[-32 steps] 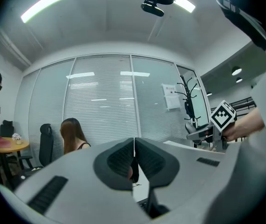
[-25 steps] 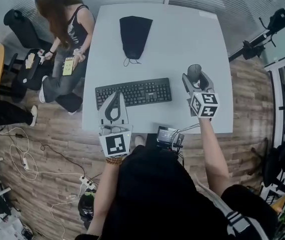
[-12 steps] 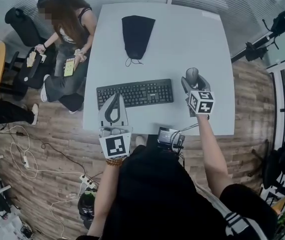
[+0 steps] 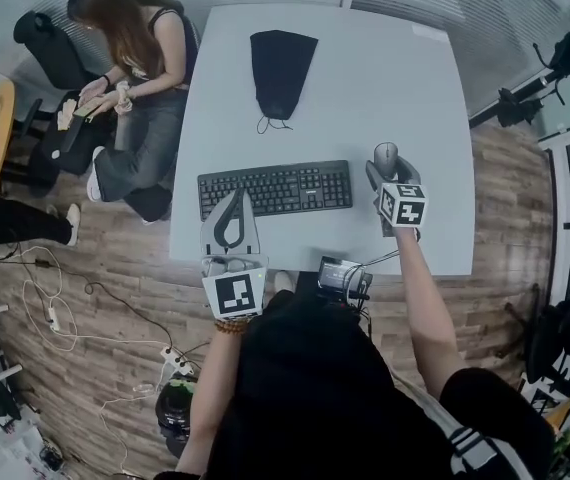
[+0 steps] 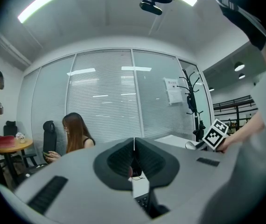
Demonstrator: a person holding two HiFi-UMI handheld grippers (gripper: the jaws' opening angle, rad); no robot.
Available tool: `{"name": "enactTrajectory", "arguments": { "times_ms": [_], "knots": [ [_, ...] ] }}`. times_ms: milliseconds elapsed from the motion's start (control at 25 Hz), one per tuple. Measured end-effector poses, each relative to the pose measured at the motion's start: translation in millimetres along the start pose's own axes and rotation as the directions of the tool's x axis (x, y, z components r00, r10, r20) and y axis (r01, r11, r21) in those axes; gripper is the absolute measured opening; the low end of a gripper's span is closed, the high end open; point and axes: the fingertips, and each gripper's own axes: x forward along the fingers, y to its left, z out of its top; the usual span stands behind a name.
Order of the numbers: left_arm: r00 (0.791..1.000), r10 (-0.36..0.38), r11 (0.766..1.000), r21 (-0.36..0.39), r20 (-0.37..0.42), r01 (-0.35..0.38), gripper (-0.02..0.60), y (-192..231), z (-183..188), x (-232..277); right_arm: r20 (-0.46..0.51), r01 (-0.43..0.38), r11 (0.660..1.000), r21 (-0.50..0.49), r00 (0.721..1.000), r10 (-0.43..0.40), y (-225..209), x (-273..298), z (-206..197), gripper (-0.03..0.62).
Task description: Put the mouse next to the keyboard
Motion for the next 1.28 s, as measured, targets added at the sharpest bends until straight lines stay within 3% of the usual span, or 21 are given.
{"name": "enactTrajectory", "arguments": {
  "times_ms": [1280],
  "knots": [
    [0.999,0.017,1.0,-0.001,-0.033,-0.017,0.015,8.4,-10.7,4.0,-0.243,0.01,1.0,0.011,0.97,-0.007,-8.6,44.0,-89.2,0.293]
  ]
}}
